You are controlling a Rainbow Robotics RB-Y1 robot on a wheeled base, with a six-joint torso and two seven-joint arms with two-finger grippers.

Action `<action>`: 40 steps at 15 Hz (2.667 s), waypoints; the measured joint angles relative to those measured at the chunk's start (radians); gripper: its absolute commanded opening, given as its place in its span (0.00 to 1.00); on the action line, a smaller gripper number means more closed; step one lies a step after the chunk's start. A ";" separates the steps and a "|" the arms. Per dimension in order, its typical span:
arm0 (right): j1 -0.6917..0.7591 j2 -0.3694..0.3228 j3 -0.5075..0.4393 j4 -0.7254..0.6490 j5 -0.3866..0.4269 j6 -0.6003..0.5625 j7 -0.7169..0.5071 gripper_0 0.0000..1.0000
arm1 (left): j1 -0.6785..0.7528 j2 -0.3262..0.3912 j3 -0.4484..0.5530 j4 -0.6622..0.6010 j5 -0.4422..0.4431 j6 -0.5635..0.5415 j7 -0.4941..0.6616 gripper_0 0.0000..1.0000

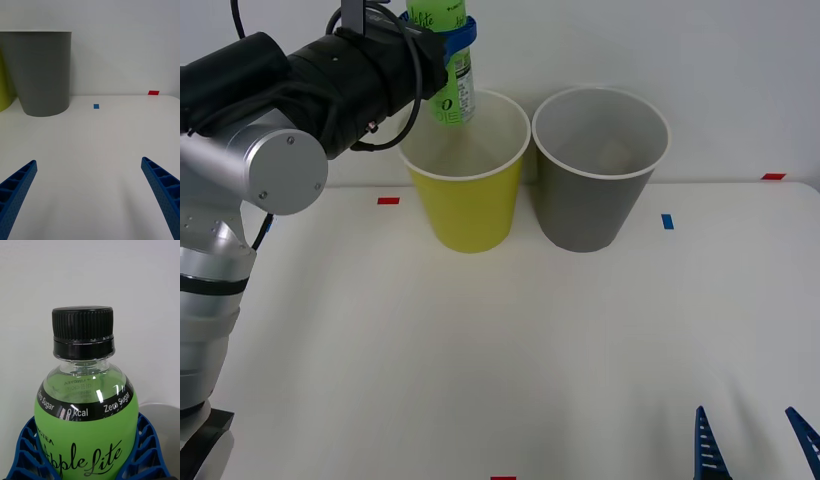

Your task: Put cans in the gray bin and PET bottles in the light green bin.

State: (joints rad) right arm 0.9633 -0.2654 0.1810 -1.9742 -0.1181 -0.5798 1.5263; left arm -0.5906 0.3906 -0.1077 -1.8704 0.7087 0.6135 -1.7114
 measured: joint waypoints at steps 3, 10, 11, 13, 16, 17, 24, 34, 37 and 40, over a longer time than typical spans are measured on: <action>0.000 0.000 0.000 0.000 0.000 0.000 0.000 0.96 | -0.032 0.001 -0.053 0.086 -0.009 -0.106 0.000 0.00; 0.000 0.000 0.000 0.000 0.000 0.000 0.000 0.96 | -0.044 0.008 -0.068 0.101 -0.011 -0.113 0.005 1.00; 0.000 0.000 0.000 0.000 0.000 0.000 0.000 0.96 | -0.044 0.016 -0.068 0.101 -0.008 -0.113 0.007 1.00; 0.000 0.000 0.000 0.000 0.000 0.000 0.000 0.96 | -0.038 0.060 -0.070 0.093 0.009 -0.113 0.009 1.00; 0.000 0.000 0.000 0.000 0.000 0.000 0.000 0.96 | 0.076 0.127 -0.053 -0.045 0.029 -0.113 0.023 1.00; 0.000 0.000 0.000 0.000 0.000 0.000 0.000 0.96 | 0.136 0.141 -0.034 -0.109 0.033 -0.114 0.028 1.00; 0.000 0.000 0.000 0.000 0.000 0.000 0.000 0.96 | 0.527 0.240 0.099 -0.437 0.062 -0.116 0.045 1.00; 0.000 0.000 0.000 0.000 0.000 0.000 0.000 0.96 | 0.860 0.211 0.063 -0.472 -0.097 -0.440 0.025 1.00; 0.000 0.000 0.000 0.000 0.000 0.000 0.000 0.96 | 1.021 0.206 0.027 -0.472 -0.210 -0.589 0.031 1.00; 0.000 0.000 0.000 0.000 0.000 0.000 0.000 0.96 | 1.105 0.199 -0.005 -0.437 -0.225 -0.719 0.027 1.00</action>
State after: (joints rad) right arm 0.9633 -0.2654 0.1810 -1.9742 -0.1181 -0.5798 1.5263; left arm 0.5148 0.5892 -0.1127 -2.3074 0.4833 -0.1051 -1.6840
